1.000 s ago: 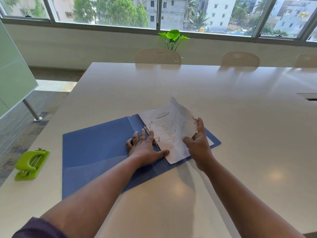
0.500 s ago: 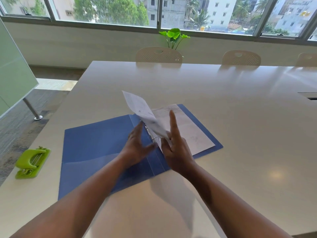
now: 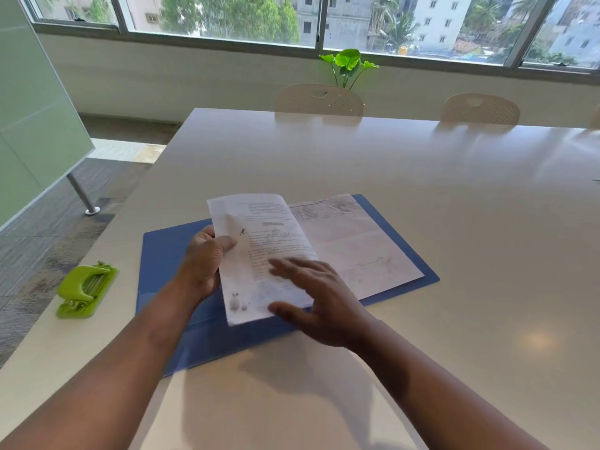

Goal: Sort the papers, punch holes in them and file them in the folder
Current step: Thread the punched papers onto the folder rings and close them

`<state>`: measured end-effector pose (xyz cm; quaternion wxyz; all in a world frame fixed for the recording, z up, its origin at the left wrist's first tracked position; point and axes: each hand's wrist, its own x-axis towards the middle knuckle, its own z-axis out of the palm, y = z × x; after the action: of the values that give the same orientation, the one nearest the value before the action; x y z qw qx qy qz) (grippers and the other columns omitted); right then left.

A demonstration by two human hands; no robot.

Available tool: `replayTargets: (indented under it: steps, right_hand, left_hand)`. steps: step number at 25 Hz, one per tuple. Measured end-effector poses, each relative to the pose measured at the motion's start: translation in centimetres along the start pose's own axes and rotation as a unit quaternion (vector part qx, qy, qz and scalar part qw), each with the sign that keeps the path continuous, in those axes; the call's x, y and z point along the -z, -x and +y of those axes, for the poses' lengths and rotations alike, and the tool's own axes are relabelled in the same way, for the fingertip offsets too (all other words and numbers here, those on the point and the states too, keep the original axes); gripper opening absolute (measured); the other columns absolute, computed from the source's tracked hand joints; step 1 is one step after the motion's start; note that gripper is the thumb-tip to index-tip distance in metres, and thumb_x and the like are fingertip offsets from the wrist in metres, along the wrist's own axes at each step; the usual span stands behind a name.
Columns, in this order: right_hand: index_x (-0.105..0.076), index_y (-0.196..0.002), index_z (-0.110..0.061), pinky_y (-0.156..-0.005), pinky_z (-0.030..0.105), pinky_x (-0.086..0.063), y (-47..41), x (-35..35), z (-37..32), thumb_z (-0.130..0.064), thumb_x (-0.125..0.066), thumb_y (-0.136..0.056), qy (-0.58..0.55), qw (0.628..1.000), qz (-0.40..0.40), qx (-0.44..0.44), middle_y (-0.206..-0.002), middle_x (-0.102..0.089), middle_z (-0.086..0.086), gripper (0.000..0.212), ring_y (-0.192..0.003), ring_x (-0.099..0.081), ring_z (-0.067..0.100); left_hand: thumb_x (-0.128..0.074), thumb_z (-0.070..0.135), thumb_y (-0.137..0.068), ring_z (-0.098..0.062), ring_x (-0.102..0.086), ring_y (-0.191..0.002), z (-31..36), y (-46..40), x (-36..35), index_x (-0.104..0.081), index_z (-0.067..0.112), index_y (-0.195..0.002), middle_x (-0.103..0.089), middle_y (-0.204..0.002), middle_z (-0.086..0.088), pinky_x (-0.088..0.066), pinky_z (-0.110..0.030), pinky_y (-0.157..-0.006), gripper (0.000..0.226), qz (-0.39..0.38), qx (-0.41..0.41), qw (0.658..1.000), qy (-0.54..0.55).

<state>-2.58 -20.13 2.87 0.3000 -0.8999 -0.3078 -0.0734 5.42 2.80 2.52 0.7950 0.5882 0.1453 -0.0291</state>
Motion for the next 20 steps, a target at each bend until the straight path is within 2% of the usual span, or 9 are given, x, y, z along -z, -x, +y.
replayTargets:
  steps: [2, 4, 7, 10, 15, 18, 20]
  right_hand:
    - [-0.048, -0.151, -0.025, -0.118, 0.04, -0.03, 0.1, 0.7, 0.9, -0.058, -0.046, -0.099, 0.01, 0.996, 0.065, -0.061, -0.15, -0.055, -0.008, 0.062, -0.146, -0.037, 0.008]
    - [-0.044, -0.153, -0.023, -0.119, 0.048, -0.027, 0.0, 1.5, 2.7, -0.058, -0.043, -0.101, 0.067, 0.977, 0.114, -0.169, -0.156, -0.049, -0.004, 0.063, -0.149, -0.033, 0.015]
    - [-0.03, -0.158, -0.016, -0.12, 0.052, -0.022, 0.5, 3.2, 6.0, -0.054, -0.048, -0.1, 0.141, 0.92, 0.083, -0.357, -0.167, -0.029, 0.003, 0.071, -0.155, -0.02, 0.023]
    - [-0.026, -0.158, -0.01, -0.118, 0.056, -0.022, 2.2, 4.4, 8.9, -0.063, -0.05, -0.093, 0.181, 0.864, 0.031, -0.469, -0.169, -0.019, 0.008, 0.087, -0.156, -0.013, 0.031]
    - [-0.015, -0.16, -0.003, -0.121, 0.056, -0.015, 4.0, 4.1, 10.8, -0.082, -0.038, -0.087, 0.182, 0.82, -0.007, -0.543, -0.17, -0.011, 0.017, 0.11, -0.156, -0.008, 0.035]
    - [-0.015, -0.16, -0.003, -0.12, 0.055, -0.015, 4.3, 4.0, 10.8, -0.084, -0.031, -0.086, 0.183, 0.809, -0.003, -0.559, -0.17, -0.01, 0.018, 0.111, -0.156, -0.009, 0.035]
    - [-0.015, -0.16, -0.002, -0.12, 0.054, -0.016, 4.5, 3.8, 10.7, -0.078, -0.03, -0.089, 0.18, 0.81, 0.013, -0.558, -0.17, -0.011, 0.018, 0.105, -0.156, -0.009, 0.033]
  left_hand:
    - [-0.053, -0.01, -0.093, -0.032, -0.072, -0.087, 0.4, 0.5, 0.3, -0.061, 0.009, -0.103, -0.074, -0.104, -0.015, -0.06, -0.041, -0.062, 0.022, 0.027, 0.01, 0.999, -0.021]
    - [-0.055, -0.009, -0.093, -0.029, -0.071, -0.088, 0.5, 0.7, 0.7, -0.058, 0.012, -0.099, -0.073, -0.104, -0.012, -0.059, -0.041, -0.063, 0.022, 0.044, 0.017, 0.999, -0.023]
    - [-0.054, -0.01, -0.092, -0.029, -0.07, -0.09, 0.6, 1.0, 1.4, -0.056, 0.012, -0.102, -0.072, -0.103, -0.011, -0.057, -0.043, -0.065, 0.024, 0.052, 0.015, 0.998, -0.031]
    - [-0.054, -0.01, -0.09, -0.032, -0.07, -0.094, 0.5, 0.9, 2.5, -0.056, 0.012, -0.108, -0.072, -0.107, -0.013, -0.058, -0.046, -0.07, 0.029, 0.056, 0.015, 0.998, -0.036]
    - [-0.056, -0.011, -0.09, -0.033, -0.07, -0.093, 0.1, 0.6, 3.4, -0.055, 0.009, -0.114, -0.07, -0.106, -0.015, -0.058, -0.045, -0.069, 0.032, 0.076, 0.019, 0.995, -0.068]
    - [-0.058, -0.01, -0.088, -0.034, -0.07, -0.095, -0.8, 0.5, 3.6, -0.056, 0.01, -0.112, -0.07, -0.109, -0.015, -0.059, -0.045, -0.072, 0.031, 0.086, 0.015, 0.991, -0.098]
    - [-0.059, -0.007, -0.088, -0.032, -0.07, -0.092, -1.3, 0.4, 3.7, -0.056, 0.011, -0.113, -0.071, -0.108, -0.014, -0.058, -0.042, -0.071, 0.031, 0.1, 0.006, 0.988, -0.12]
